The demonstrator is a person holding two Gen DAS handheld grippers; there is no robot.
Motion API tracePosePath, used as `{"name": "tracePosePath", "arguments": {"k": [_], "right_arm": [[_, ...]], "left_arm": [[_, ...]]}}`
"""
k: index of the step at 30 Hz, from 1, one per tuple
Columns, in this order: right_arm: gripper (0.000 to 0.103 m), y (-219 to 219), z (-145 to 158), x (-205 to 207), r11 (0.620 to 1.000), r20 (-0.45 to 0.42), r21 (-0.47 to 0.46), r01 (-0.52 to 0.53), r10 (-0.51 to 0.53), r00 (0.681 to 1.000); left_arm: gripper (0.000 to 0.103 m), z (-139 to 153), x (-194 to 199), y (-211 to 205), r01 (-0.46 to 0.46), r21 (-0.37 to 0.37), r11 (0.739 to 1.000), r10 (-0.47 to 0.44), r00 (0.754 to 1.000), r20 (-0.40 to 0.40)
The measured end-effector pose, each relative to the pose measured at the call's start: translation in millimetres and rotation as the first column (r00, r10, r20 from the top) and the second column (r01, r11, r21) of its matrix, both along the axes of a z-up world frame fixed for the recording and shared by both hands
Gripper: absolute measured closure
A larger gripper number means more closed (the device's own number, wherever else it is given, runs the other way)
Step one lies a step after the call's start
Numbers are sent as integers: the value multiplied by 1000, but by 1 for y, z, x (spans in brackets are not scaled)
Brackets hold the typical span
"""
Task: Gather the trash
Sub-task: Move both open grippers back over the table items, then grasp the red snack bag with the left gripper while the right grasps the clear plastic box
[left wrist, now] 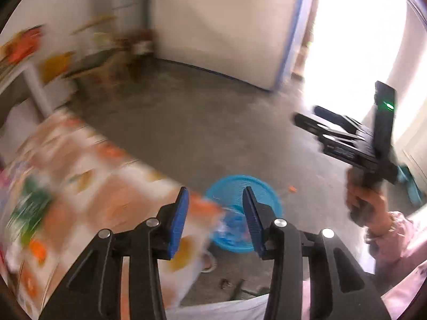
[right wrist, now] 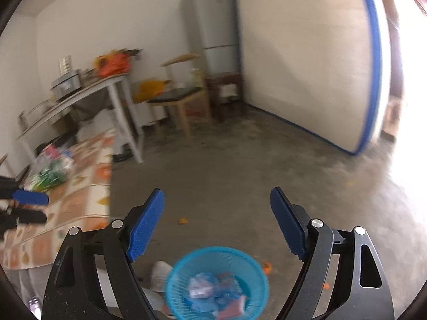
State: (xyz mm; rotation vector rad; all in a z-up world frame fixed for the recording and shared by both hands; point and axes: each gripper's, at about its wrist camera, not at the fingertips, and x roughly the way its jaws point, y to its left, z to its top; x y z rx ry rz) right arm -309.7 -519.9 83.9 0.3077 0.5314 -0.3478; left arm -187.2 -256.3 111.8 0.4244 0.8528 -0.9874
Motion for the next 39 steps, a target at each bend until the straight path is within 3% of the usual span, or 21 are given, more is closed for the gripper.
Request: {"name": "tracePosePath", "arguments": {"k": [2, 5, 10, 13, 16, 20, 22, 25, 26, 28, 31, 32, 34, 35, 36, 38, 39], "right_arm": [[20, 16, 6, 14, 997, 7, -18, -71, 71, 997], [19, 43, 15, 38, 982, 23, -31, -184, 185, 983], [17, 86, 34, 66, 938, 71, -14, -347, 347, 935], [16, 110, 47, 76, 913, 87, -17, -407, 407, 909], [14, 129, 56, 87, 894, 95, -19, -448, 447, 889], [14, 146, 66, 101, 864, 83, 19, -503, 500, 862], [13, 153, 68, 109, 850, 87, 35, -525, 521, 849], [12, 164, 78, 115, 839, 121, 46, -543, 535, 836], [9, 167, 81, 117, 833, 126, 50, -550, 541, 831], [7, 174, 87, 124, 819, 135, 60, -570, 560, 818], [7, 187, 93, 139, 802, 145, 45, -595, 584, 799], [7, 193, 96, 147, 798, 141, 27, -602, 593, 793], [7, 203, 98, 160, 793, 132, 2, -610, 604, 786], [7, 209, 99, 170, 784, 122, -9, -620, 617, 778], [7, 213, 99, 179, 777, 117, -9, -630, 626, 771], [7, 220, 96, 198, 759, 110, 10, -651, 646, 755], [7, 222, 95, 206, 751, 103, 19, -659, 655, 749]], "left_arm": [[60, -1, 19, 37, -99, -24, 995, 99, 995, -21], [59, -2, 44, 97, -268, -56, 962, 268, 963, -19], [55, 5, 68, 194, -486, -135, 864, 484, 874, -48], [52, 6, 71, 250, -601, -194, 776, 600, 797, -67], [52, -4, 77, 289, -674, -215, 707, 662, 737, -136], [51, -6, 74, 324, -730, -210, 650, 736, 674, -63], [46, -5, 73, 347, -753, -230, 617, 764, 643, -57], [42, -1, 78, 386, -796, -270, 542, 815, 576, -62], [42, -1, 82, 401, -816, -272, 509, 840, 540, -47], [42, -4, 89, 424, -839, -261, 477, 863, 504, -43], [41, -14, 103, 444, -846, -258, 467, 861, 502, -85], [36, -22, 112, 450, -849, -253, 463, 857, 502, -116], [32, -36, 130, 452, -847, -230, 479, 846, 516, -137], [32, -41, 136, 448, -839, -213, 500, 840, 530, -114], [32, -47, 141, 436, -822, -180, 540, 831, 555, -41], [32, -58, 144, 405, -764, -93, 639, 764, 615, 197], [32, -63, 144, 395, -740, -65, 669, 730, 638, 246]]}}
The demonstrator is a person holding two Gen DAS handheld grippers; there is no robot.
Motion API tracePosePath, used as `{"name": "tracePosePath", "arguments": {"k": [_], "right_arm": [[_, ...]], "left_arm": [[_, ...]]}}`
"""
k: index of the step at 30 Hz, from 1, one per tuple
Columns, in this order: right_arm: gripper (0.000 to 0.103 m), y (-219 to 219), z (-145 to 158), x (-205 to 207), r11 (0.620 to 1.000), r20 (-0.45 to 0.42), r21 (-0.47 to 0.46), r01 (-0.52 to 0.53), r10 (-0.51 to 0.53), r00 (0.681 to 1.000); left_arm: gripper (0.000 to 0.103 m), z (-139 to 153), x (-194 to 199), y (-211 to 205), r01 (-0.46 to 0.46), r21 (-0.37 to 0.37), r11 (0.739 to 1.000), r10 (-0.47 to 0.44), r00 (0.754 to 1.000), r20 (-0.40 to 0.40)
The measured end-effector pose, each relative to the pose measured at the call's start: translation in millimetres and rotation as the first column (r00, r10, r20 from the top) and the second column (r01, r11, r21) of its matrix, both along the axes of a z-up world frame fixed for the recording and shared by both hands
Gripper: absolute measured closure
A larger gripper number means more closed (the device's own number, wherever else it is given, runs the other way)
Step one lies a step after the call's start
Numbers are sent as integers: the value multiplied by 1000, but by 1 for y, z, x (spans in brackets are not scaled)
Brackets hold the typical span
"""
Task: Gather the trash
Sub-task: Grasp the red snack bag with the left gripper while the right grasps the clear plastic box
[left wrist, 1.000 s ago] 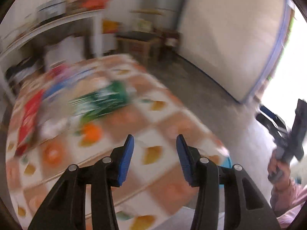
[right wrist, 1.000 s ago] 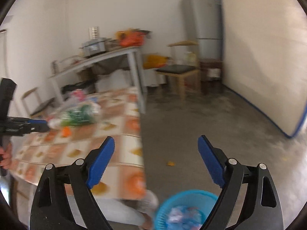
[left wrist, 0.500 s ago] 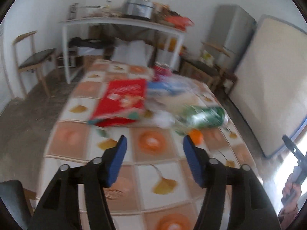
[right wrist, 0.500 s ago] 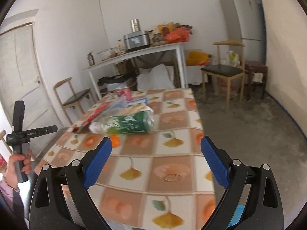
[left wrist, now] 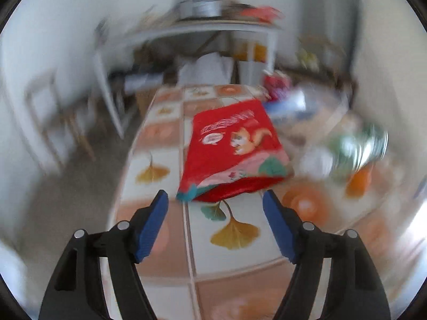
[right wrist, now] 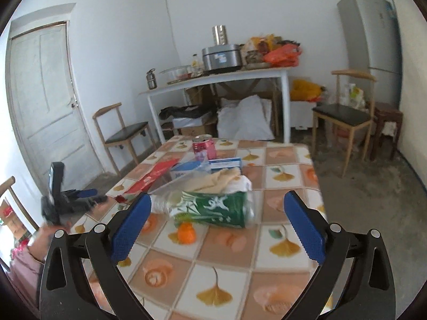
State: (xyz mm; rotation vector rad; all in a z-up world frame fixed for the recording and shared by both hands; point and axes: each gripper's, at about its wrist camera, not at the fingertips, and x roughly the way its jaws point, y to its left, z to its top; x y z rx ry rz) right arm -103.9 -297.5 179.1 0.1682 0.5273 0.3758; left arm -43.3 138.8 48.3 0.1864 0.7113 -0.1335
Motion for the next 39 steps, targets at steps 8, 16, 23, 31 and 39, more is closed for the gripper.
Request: {"name": "tracePosePath", "arguments": {"k": [8, 16, 23, 31, 39], "right_arm": [[7, 35, -8, 99, 996, -184, 11, -92, 93, 978], [9, 80, -31, 165, 977, -264, -122, -177, 140, 954], [30, 117, -53, 187, 932, -295, -314, -184, 89, 951], [98, 111, -70, 203, 960, -387, -234, -151, 50, 921], [99, 64, -28, 196, 999, -293, 44, -32, 44, 955]], "left_arm": [[32, -42, 44, -48, 75, 327, 942, -52, 996, -78], [80, -63, 57, -58, 34, 525, 850, -22, 999, -29], [98, -55, 49, -49, 31, 471, 882, -9, 999, -50], [98, -27, 34, -43, -6, 411, 911, 6, 1000, 3], [98, 16, 19, -30, -88, 348, 933, 64, 995, 82]]}}
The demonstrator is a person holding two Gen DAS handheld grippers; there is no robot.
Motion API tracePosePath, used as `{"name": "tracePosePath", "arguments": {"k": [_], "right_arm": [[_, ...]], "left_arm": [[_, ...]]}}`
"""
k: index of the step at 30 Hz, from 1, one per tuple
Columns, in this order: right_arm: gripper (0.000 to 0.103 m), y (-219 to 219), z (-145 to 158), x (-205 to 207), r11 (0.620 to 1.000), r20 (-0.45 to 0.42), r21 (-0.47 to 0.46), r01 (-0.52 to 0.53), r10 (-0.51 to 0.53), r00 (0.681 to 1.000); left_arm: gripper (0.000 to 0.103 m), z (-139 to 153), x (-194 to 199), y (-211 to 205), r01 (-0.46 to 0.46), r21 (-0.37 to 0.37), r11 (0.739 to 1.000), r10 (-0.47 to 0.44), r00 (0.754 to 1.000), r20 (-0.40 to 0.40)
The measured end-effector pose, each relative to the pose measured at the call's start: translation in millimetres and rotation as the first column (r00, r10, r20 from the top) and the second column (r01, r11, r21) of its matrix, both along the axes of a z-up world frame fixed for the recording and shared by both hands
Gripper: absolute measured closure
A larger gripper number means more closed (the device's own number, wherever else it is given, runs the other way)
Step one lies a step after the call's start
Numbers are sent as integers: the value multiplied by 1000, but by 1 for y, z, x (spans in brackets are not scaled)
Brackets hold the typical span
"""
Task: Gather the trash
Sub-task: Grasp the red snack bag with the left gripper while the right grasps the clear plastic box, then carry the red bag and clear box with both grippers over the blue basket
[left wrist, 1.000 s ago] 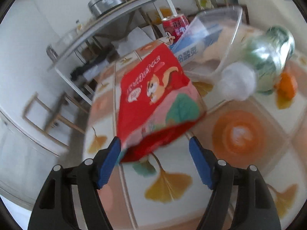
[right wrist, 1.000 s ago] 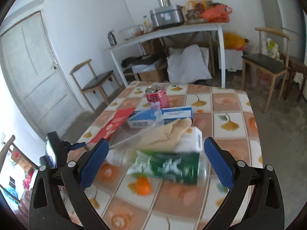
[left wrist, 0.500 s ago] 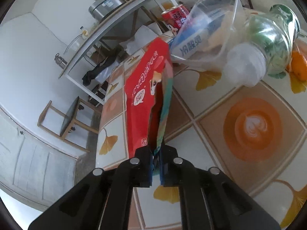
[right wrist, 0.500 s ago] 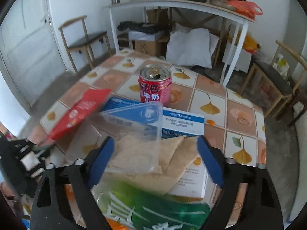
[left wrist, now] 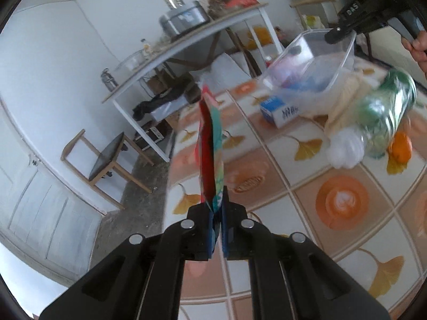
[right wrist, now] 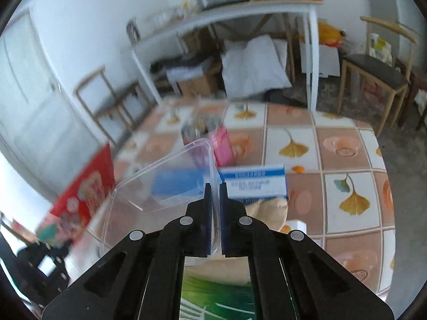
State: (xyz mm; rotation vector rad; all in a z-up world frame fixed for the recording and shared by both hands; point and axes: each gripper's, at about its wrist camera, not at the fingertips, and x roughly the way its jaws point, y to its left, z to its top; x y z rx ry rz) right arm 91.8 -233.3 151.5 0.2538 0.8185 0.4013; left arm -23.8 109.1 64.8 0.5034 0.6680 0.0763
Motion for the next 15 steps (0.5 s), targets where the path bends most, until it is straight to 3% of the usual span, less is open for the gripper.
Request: {"name": "tracePosePath", "arguments": {"k": [5, 10, 12, 15], "right_arm": [[100, -34, 42, -31, 990, 71, 138, -7, -3, 997], [99, -96, 72, -89, 978, 137, 211, 8, -37, 990], [99, -134, 81, -118, 969, 145, 243, 34, -71, 987], [99, -189, 86, -163, 961, 154, 256, 103, -146, 977]], "left_arm": [[98, 37, -23, -9, 7, -4, 1000, -7, 997, 79], [99, 84, -53, -45, 115, -41, 992, -110, 988, 108], [99, 105, -66, -66, 187, -78, 979, -178, 978, 110], [99, 138, -88, -102, 317, -149, 937, -301, 946, 120]]}}
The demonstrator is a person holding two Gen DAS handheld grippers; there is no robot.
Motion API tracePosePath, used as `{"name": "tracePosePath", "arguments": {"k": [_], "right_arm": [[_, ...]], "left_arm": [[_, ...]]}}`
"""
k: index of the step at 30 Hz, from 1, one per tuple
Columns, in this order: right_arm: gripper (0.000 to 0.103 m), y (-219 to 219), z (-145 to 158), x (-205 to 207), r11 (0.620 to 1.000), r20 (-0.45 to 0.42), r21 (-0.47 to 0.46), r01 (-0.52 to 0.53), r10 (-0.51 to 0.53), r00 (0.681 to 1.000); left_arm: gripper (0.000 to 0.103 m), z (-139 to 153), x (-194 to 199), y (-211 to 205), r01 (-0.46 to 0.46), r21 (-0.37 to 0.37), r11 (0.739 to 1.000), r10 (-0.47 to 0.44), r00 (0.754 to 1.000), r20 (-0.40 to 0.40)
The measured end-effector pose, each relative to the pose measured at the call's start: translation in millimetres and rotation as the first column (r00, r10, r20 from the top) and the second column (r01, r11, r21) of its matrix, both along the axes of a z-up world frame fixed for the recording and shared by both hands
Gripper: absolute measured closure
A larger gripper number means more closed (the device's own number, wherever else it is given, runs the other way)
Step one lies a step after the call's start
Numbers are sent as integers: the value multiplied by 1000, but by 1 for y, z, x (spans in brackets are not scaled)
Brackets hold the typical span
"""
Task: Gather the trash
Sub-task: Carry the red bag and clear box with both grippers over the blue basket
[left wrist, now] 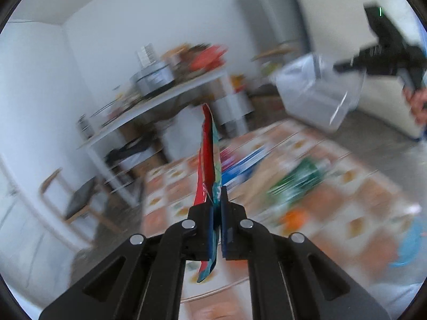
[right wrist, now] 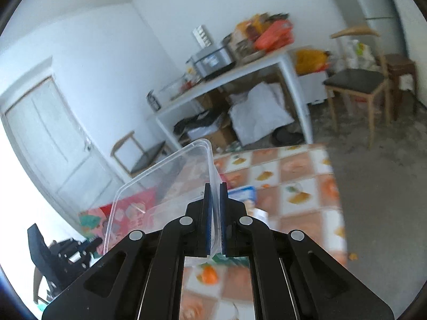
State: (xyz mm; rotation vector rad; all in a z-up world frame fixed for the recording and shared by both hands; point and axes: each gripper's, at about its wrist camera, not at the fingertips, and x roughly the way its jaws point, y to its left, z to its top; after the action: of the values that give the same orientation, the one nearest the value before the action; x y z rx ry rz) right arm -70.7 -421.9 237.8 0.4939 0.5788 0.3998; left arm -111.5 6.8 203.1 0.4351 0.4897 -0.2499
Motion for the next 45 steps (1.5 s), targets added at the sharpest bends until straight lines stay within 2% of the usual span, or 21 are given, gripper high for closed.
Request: {"name": "tracePosePath", "arguments": {"k": [3, 5, 7, 10, 12, 15, 16, 17, 18, 19, 20, 22, 25, 26, 28, 30, 32, 39, 42, 43, 45], "right_arm": [[99, -57, 2, -58, 993, 24, -28, 116, -115, 993], [98, -91, 1, -96, 981, 35, -30, 192, -191, 981], [98, -128, 1, -143, 954, 52, -39, 299, -297, 954], [97, -172, -4, -210, 886, 61, -69, 460, -456, 888], [97, -194, -17, -244, 853, 32, -61, 518, -517, 855], [97, -219, -44, -282, 815, -34, -26, 579, -580, 814], [97, -224, -51, -288, 805, -47, -15, 592, -592, 804], [97, -229, -60, -297, 793, -63, 2, 610, -608, 791], [97, -234, -70, -305, 779, -81, 17, 627, -624, 777], [97, -238, -82, -312, 769, -103, 30, 639, -633, 767], [97, -240, -88, -316, 764, -115, 39, 644, -637, 762], [97, -247, -106, -322, 754, -152, 59, 654, -641, 752], [97, -253, -125, -323, 747, -199, 69, 662, -640, 742], [97, -254, -131, -323, 744, -208, 74, 664, -639, 740], [97, -255, -134, -326, 748, -217, 74, 660, -634, 743], [97, -254, -137, -326, 750, -217, 65, 658, -633, 743], [97, -254, -137, -330, 754, -213, 59, 654, -630, 746], [97, -257, -151, -326, 774, -239, 66, 629, -600, 763], [97, -258, -157, -320, 777, -255, 74, 625, -592, 765], [97, -258, -158, -318, 778, -259, 72, 624, -589, 765], [97, -259, -159, -318, 776, -261, 60, 628, -595, 760]], "left_arm": [[99, 30, -22, -43, 195, -134, 971, -206, 976, -67], [99, 37, -30, -71, 316, -217, 923, -349, 927, -135], [99, 33, -39, -105, 418, -270, 868, -473, 860, -191], [99, 10, -52, -173, 533, -341, 774, -628, 715, -307], [99, -8, -60, -209, 577, -367, 730, -683, 636, -358], [99, -54, -67, -276, 601, -429, 674, -733, 474, -487], [99, -70, -68, -294, 599, -440, 669, -733, 431, -527], [99, -96, -69, -320, 597, -458, 659, -728, 354, -587], [99, -117, -72, -338, 585, -464, 665, -712, 310, -630], [99, -147, -74, -360, 566, -477, 673, -687, 239, -686], [100, -166, -76, -375, 568, -470, 676, -666, 198, -719], [99, -208, -86, -405, 617, -388, 684, -610, 193, -768], [100, -286, -92, -447, 602, -343, 721, -496, 102, -862], [100, -302, -95, -455, 610, -332, 719, -485, 98, -869], [100, -338, -97, -475, 660, -249, 709, -437, 133, -890], [100, -379, -92, -490, 627, -234, 743, -375, 101, -921], [100, -400, -92, -499, 622, -221, 751, -362, 108, -926], [95, -459, -71, -515, 688, 27, 725, -265, 315, -911], [70, -476, -70, -522, 727, 168, 665, -255, 433, -865], [60, -476, -70, -523, 724, 204, 659, -255, 470, -845], [47, -470, -67, -522, 709, 229, 667, -256, 506, -824]]}}
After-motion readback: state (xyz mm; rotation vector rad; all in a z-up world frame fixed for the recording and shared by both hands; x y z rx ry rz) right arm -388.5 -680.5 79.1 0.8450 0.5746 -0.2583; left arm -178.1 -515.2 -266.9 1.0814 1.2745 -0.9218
